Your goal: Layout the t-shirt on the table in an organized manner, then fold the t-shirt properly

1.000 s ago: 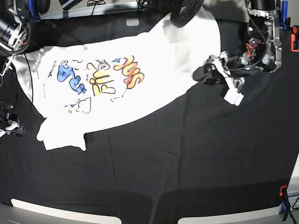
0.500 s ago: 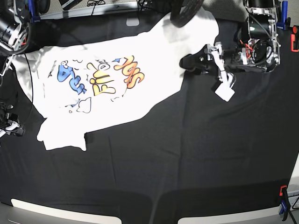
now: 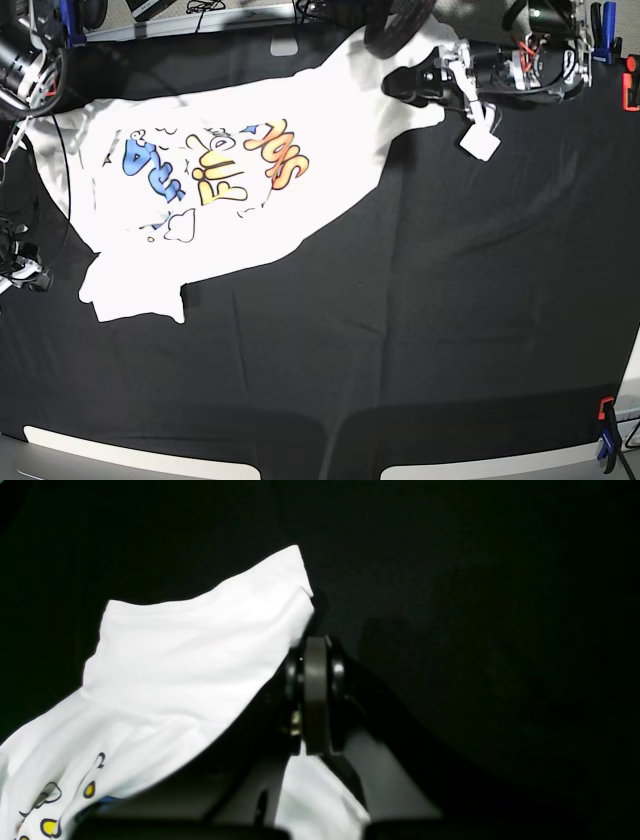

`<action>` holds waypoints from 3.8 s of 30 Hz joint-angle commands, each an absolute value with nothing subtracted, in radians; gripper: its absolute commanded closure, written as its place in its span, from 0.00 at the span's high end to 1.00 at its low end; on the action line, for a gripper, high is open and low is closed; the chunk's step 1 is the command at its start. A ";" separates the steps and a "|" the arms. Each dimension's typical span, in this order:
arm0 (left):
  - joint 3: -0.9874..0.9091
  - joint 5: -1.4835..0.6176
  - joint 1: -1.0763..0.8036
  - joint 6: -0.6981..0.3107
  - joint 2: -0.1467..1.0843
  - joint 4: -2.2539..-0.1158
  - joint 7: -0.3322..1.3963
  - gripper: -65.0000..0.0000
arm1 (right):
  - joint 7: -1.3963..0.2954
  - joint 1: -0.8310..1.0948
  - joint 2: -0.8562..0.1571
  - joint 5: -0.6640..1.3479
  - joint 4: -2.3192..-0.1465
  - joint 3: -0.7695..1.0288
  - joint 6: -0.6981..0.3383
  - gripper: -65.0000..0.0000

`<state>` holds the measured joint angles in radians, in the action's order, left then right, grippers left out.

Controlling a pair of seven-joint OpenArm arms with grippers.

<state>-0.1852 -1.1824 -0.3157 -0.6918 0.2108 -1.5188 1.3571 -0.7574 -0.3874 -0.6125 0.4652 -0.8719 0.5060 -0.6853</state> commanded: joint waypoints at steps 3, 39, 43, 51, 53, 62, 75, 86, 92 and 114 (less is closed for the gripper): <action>-0.188 -1.213 -0.335 -0.698 0.213 -1.535 1.348 0.42 | -0.736 -0.413 -0.640 0.507 -0.890 0.510 -0.698 0.00; -0.190 -1.037 -0.194 -0.698 0.222 -1.554 1.266 0.42 | -0.731 -0.413 -0.640 0.509 -0.890 0.510 -0.698 0.00; -0.190 -1.037 -0.196 -0.698 0.223 -1.554 1.234 0.42 | -0.731 -0.413 -0.640 0.509 -0.890 0.510 -0.698 0.00; -0.190 -0.954 -0.194 -0.698 0.222 -1.556 1.042 0.42 | -0.734 -0.413 -0.640 0.509 -0.890 0.510 -0.698 0.00; -0.190 -0.834 -0.194 -0.698 0.222 -1.556 0.966 0.42 | -0.734 -0.413 -0.640 0.509 -0.890 0.510 -0.698 0.00; -0.189 -0.976 -0.232 -0.698 0.221 -1.555 1.220 0.42 | -0.734 -0.413 -0.640 0.509 -0.890 0.510 -0.698 0.00; -0.186 -0.879 -0.315 -0.698 0.213 -1.551 1.058 0.42 | -0.733 -0.413 -0.640 0.510 -0.890 0.510 -0.698 0.00; -0.186 -0.879 -0.310 -0.698 0.215 -1.551 1.023 0.00 | -0.731 -0.413 -0.640 0.535 -0.890 0.510 -0.698 0.00; -0.189 -0.879 -0.250 -0.698 0.270 -1.552 1.023 0.00 | -0.731 -0.413 -0.640 0.535 -0.890 0.510 -0.698 0.00; -0.188 -0.980 -0.164 -0.698 0.294 -1.552 1.032 0.00 | -0.739 -0.413 -0.640 0.535 -0.890 0.510 -0.698 0.00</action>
<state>-0.1841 -0.9493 -0.1738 -0.6891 0.2844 -1.5375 1.0470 -0.7574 -0.3874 -0.6125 0.5175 -0.8719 0.5060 -0.6853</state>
